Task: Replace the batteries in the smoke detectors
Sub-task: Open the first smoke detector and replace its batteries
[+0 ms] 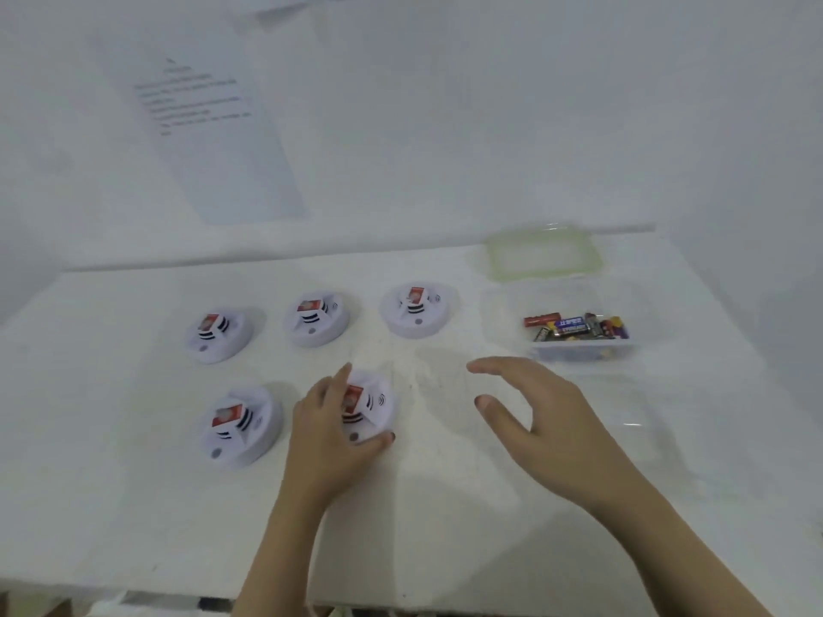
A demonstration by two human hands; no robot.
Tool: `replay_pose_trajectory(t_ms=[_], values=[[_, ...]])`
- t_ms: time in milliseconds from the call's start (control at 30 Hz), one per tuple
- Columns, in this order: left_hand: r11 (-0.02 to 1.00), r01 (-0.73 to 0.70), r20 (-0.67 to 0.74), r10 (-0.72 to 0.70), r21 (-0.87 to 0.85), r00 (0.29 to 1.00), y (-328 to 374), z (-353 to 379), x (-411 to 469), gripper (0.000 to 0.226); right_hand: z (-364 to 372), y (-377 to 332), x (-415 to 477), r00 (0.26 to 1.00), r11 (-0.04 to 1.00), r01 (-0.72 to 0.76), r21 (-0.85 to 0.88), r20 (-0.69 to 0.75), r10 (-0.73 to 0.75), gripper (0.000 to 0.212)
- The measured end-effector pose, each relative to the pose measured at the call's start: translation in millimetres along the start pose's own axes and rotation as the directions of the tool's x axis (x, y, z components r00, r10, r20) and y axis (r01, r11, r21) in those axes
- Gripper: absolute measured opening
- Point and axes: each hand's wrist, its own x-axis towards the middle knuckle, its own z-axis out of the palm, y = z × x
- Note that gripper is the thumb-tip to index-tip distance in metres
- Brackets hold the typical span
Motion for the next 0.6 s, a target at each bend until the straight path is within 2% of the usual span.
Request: replay_pose_trajectory(t_ms=[67,167,267,367,433,600], values=[[0.997,-0.037,0.034,0.039,-0.066,0.999,-4,-9,7,0.096,21,-6,2,1.0,0.999,-0.02,0.046,-0.004,0.02,0.031],[0.922,-0.021,0.102,0.065,-0.386,0.993,3,-22,13,0.072,46,-7,5,0.999,0.995,-0.043,0.094,0.012,0.042,0.04],[0.798,-0.006,0.191,0.151,-0.602,0.97,3,-37,23,0.079,61,-9,11,0.994,0.969,-0.097,0.225,0.078,0.081,0.065],[0.712,-0.038,0.205,0.252,-0.701,0.946,3,-48,30,0.074,71,-15,19,0.983,0.926,-0.14,0.349,0.162,0.088,0.097],[0.666,-0.027,0.224,0.288,-0.746,0.931,5,-51,34,0.071,75,-20,24,0.983,0.901,-0.14,0.41,0.168,0.076,0.11],[0.575,0.081,0.335,0.352,-0.814,0.874,7,-52,38,0.1,76,-31,34,0.998,0.86,-0.032,0.509,0.062,0.0,0.113]])
